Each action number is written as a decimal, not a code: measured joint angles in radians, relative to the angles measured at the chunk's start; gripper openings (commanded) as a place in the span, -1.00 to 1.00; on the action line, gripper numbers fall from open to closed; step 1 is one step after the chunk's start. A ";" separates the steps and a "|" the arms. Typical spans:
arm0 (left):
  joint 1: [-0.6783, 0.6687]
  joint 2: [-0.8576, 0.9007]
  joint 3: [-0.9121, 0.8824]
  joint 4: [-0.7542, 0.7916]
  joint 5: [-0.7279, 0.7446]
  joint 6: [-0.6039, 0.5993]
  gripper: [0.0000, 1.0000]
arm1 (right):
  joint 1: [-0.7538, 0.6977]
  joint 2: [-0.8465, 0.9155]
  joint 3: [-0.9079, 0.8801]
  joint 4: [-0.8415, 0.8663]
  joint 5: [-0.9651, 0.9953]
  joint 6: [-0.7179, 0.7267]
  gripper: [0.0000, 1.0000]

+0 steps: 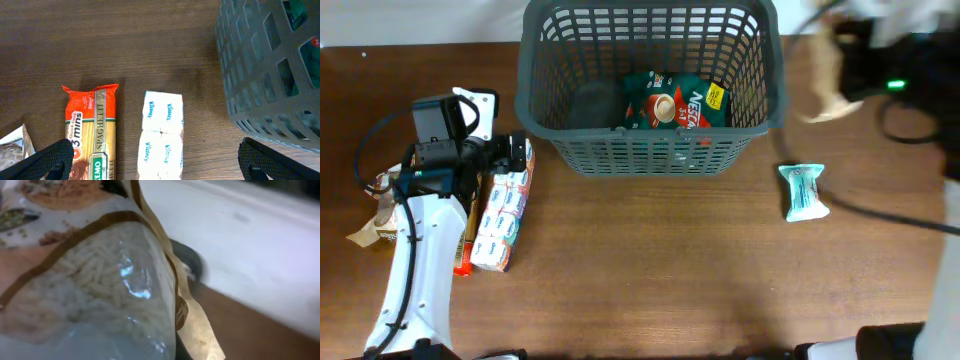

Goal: Pack container
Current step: 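Carry the rice bag with the right gripper into the basket and release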

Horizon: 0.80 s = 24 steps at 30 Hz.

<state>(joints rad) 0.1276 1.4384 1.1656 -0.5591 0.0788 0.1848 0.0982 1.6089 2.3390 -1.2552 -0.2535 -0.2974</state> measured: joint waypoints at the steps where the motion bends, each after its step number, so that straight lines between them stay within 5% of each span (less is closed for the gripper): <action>1: 0.000 0.000 0.000 0.000 0.000 0.000 0.98 | 0.042 0.013 0.000 0.011 -0.004 -0.042 -0.93; 9: 0.000 0.000 0.000 -0.001 0.000 0.000 0.99 | 0.188 0.227 0.000 0.143 -0.015 -0.307 -0.93; 20: 0.000 0.000 0.000 0.000 0.000 0.000 0.99 | 0.191 0.586 -0.002 0.127 0.022 -0.301 -0.90; 21: 0.000 0.000 0.000 0.000 0.000 0.000 0.99 | 0.192 0.604 -0.002 0.119 0.026 -0.297 -0.70; 23: 0.000 0.000 0.000 0.000 0.000 0.000 0.99 | 0.195 0.626 -0.002 0.103 0.034 -0.290 0.18; 24: 0.000 0.000 0.000 0.000 0.000 0.000 0.99 | 0.198 0.632 -0.002 0.097 0.039 -0.280 0.24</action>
<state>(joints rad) 0.1276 1.4384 1.1656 -0.5591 0.0788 0.1848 0.2962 2.2406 2.3375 -1.1580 -0.2142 -0.5770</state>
